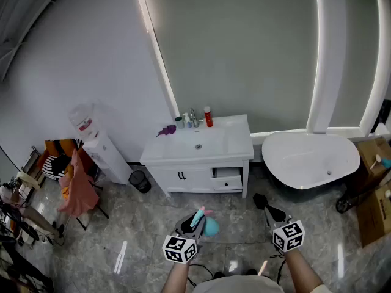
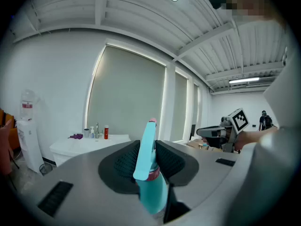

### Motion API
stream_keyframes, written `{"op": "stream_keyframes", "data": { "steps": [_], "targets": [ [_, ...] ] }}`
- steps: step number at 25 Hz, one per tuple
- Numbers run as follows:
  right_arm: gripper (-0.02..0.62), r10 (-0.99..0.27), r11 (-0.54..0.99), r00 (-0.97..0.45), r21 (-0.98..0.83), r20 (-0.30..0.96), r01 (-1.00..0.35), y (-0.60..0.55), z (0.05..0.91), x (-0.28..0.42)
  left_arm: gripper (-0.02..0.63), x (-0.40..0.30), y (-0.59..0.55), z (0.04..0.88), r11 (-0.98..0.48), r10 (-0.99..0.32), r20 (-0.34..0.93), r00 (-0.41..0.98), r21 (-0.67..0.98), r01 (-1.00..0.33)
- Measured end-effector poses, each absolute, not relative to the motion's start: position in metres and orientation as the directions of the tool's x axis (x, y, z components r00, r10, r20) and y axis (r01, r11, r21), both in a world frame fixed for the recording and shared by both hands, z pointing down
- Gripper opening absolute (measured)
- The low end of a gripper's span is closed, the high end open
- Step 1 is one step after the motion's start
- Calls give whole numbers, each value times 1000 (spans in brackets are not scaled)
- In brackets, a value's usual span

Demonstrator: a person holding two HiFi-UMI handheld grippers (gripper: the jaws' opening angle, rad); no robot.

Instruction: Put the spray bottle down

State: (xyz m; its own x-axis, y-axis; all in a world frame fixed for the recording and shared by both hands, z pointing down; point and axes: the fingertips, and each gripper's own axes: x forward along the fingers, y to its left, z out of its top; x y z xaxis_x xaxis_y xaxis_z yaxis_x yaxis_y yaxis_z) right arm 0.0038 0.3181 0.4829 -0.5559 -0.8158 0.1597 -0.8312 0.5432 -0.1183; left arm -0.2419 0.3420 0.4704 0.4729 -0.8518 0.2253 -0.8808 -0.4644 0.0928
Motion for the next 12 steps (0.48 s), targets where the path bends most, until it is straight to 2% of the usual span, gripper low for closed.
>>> {"op": "stream_keyframes", "data": {
  "steps": [12],
  "targets": [
    [11,-814,545,-559,-128,159,-829,308,486,17,104,-228,333,471,-458,-857,220,466,88,-884]
  ]
}}
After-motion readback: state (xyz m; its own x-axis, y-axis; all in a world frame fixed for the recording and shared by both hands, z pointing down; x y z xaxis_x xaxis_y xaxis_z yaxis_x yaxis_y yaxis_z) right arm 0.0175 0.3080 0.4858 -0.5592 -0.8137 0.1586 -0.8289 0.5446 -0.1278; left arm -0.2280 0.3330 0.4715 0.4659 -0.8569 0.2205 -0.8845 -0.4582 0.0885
